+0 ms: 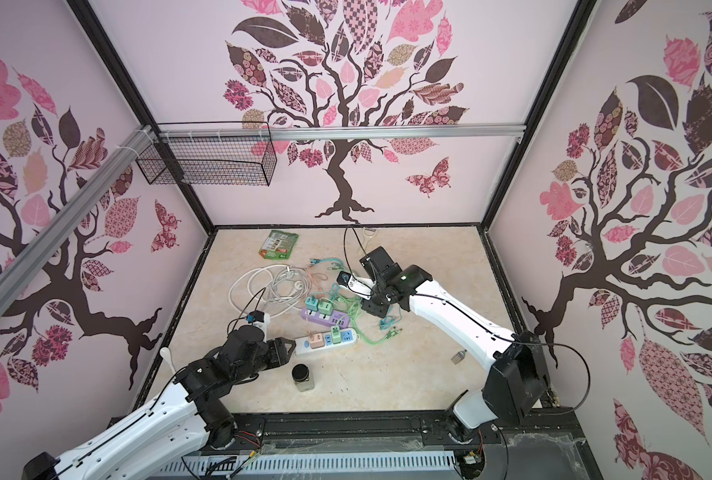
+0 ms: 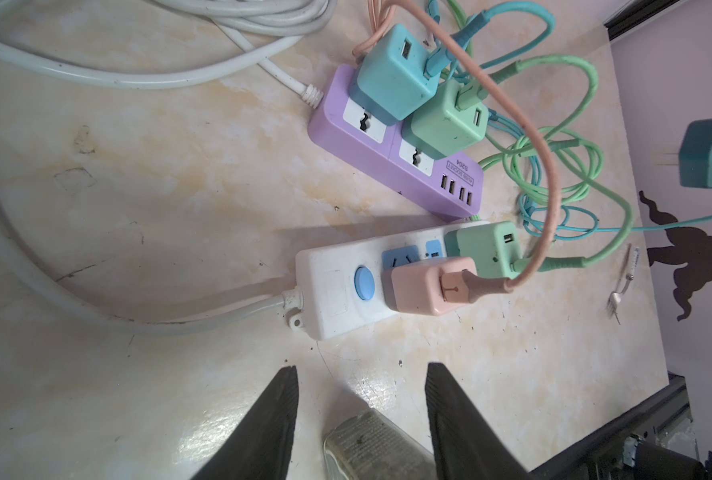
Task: Insert the plug
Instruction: 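Lower the teal charger with the right gripper to the strip while the left arm lowers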
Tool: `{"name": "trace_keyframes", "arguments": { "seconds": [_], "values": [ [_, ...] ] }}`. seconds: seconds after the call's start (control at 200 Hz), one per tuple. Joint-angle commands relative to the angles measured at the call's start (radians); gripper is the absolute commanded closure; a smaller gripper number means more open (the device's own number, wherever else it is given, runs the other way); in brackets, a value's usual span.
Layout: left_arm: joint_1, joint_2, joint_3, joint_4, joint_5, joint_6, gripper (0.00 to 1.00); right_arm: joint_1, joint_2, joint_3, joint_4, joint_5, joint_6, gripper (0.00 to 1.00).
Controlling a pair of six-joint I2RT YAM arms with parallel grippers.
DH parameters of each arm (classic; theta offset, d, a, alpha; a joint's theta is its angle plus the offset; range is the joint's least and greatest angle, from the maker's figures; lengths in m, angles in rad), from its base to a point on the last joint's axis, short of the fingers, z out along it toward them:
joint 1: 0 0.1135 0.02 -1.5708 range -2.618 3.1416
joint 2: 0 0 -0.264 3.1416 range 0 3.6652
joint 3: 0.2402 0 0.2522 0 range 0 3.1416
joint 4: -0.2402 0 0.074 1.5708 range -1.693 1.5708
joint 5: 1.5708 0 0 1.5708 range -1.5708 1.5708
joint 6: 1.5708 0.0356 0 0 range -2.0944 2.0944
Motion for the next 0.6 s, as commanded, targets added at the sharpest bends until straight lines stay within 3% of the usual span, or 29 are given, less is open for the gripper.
{"name": "trace_keyframes", "arguments": {
  "seconds": [0.0,0.38,0.595],
  "values": [
    [0.01,0.033,-0.037,0.068,-0.013,0.0,0.48,0.003,-0.064,-0.043,0.053,-0.05,0.057,0.83],
    [0.034,0.224,-0.03,0.188,0.015,-0.025,0.57,0.016,-0.076,-0.213,0.13,-0.231,0.141,0.82],
    [0.048,0.314,-0.017,0.228,0.023,-0.04,0.62,0.079,-0.012,-0.22,0.169,-0.24,0.13,0.82]
  ]
}}
